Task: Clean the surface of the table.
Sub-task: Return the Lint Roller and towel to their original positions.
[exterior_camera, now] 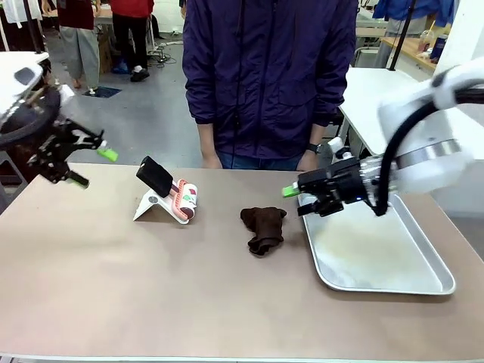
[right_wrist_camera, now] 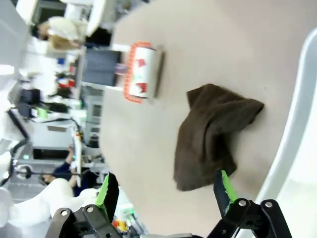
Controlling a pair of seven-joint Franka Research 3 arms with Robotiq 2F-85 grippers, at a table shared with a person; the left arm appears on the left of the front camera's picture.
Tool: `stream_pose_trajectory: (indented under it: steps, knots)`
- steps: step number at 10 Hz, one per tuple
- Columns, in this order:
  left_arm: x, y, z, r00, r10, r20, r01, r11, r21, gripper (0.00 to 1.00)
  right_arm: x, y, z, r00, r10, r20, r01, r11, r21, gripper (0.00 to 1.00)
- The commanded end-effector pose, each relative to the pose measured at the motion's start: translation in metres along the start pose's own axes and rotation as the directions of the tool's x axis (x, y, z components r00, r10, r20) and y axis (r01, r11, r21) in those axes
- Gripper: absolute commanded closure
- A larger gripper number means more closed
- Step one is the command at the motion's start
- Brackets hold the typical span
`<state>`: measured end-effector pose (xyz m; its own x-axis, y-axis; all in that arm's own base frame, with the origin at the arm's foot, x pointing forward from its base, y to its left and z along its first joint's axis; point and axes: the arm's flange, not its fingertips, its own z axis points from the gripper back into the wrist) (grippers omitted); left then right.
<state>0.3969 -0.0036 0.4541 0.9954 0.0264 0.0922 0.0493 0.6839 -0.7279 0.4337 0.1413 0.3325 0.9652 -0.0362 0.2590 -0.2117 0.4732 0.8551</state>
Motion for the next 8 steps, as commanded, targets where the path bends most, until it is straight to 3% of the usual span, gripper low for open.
stream_pose_trajectory:
  steps: [1,2,3,5,7,8]
  knots:
    - [-0.036,0.042,0.014,1.0,-0.01,0.01,0.012,0.985,-0.174,0.0,-0.035,-0.011,0.041,0.994,-0.025,0.107,0.012,0.993,0.115,0.0]
    - [-0.052,0.064,0.02,0.999,-0.017,0.04,0.027,0.965,-0.26,0.0,-0.05,-0.015,0.061,0.992,-0.038,0.12,0.016,0.984,0.18,0.0]
    - [-0.063,0.087,0.021,0.994,-0.105,0.018,0.104,0.928,-0.359,0.0,-0.066,-0.02,0.08,0.997,-0.024,0.075,0.001,0.956,0.293,0.0]
    - [-0.048,0.113,0.013,0.983,-0.181,0.017,0.167,0.864,-0.476,0.0,-0.079,-0.033,0.105,0.993,-0.076,0.093,0.037,0.931,0.363,0.0]
    - [-0.017,0.121,0.008,0.989,-0.133,0.071,0.149,0.811,-0.566,0.0,-0.083,-0.038,0.111,0.998,-0.028,0.058,0.002,0.916,0.4,0.0]
    - [-0.007,0.118,0.007,0.988,-0.057,0.143,0.132,0.794,-0.593,0.0,-0.078,-0.038,0.108,0.998,-0.018,0.066,-0.011,0.915,0.403,0.0]
